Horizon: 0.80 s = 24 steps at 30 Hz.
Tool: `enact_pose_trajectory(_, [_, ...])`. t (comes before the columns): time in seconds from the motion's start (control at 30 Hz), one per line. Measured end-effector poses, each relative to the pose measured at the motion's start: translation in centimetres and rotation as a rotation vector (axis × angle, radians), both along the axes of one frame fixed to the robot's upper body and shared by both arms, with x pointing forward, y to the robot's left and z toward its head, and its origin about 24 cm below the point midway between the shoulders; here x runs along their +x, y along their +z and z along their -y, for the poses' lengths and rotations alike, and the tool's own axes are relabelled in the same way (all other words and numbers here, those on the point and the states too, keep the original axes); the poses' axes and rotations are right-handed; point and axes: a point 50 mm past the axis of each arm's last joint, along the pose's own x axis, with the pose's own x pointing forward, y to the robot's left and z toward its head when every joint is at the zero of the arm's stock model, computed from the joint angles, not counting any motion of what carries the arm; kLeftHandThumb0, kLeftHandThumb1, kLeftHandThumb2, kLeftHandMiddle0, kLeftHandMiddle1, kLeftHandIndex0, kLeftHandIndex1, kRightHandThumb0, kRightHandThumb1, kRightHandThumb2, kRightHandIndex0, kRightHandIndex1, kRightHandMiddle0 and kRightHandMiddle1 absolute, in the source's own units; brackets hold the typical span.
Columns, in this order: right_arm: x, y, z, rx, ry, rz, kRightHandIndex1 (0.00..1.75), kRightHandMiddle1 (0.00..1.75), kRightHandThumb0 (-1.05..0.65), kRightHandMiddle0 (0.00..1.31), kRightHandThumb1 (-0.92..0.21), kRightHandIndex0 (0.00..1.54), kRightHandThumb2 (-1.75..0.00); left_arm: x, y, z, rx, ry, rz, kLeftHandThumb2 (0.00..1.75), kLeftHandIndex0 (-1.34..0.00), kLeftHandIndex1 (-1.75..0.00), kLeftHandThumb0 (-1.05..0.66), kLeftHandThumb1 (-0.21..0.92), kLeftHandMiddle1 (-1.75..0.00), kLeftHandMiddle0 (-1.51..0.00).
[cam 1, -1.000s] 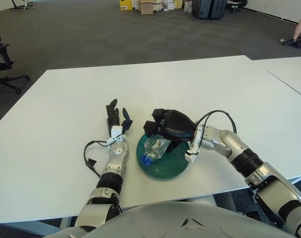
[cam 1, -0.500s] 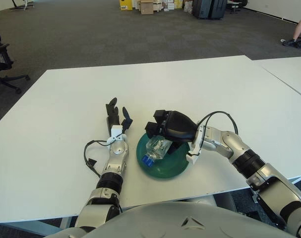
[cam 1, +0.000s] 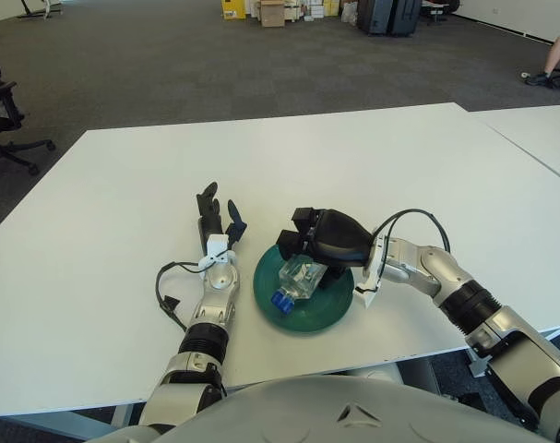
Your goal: Put the bottle into the plate.
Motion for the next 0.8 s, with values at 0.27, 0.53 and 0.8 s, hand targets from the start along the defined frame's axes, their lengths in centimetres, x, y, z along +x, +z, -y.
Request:
enact_pose_trajectory(0.27, [-0.02, -0.03, 0.03, 0.01, 0.002, 0.001, 1.42, 1.7, -0.39, 0.35, -0.73, 0.57, -0.75, 0.03, 0.16, 0.02, 0.004, -0.002, 0.008, 0.94, 0.0, -0.65, -0.83, 0.92, 0.0, -0.33])
enact_pose_trajectory(0.53, [0.01, -0.08, 0.1, 0.022, -0.001, 0.001, 1.31, 1.69, -0.38, 0.31, -0.8, 0.54, -0.63, 0.03, 0.19, 0.01, 0.005, -0.001, 0.009, 0.93, 0.0, -0.67, -0.81, 0.92, 0.0, -0.34])
enact_pose_trajectory(0.8, [0.0, -0.1, 0.2, 0.038, 0.001, 0.002, 1.04, 1.43, -0.74, 0.21, -0.91, 0.45, -0.63, 0.07, 0.3, -0.03, 0.004, -0.001, 0.014, 0.9, 0.0, -0.7, -0.78, 0.92, -0.01, -0.35])
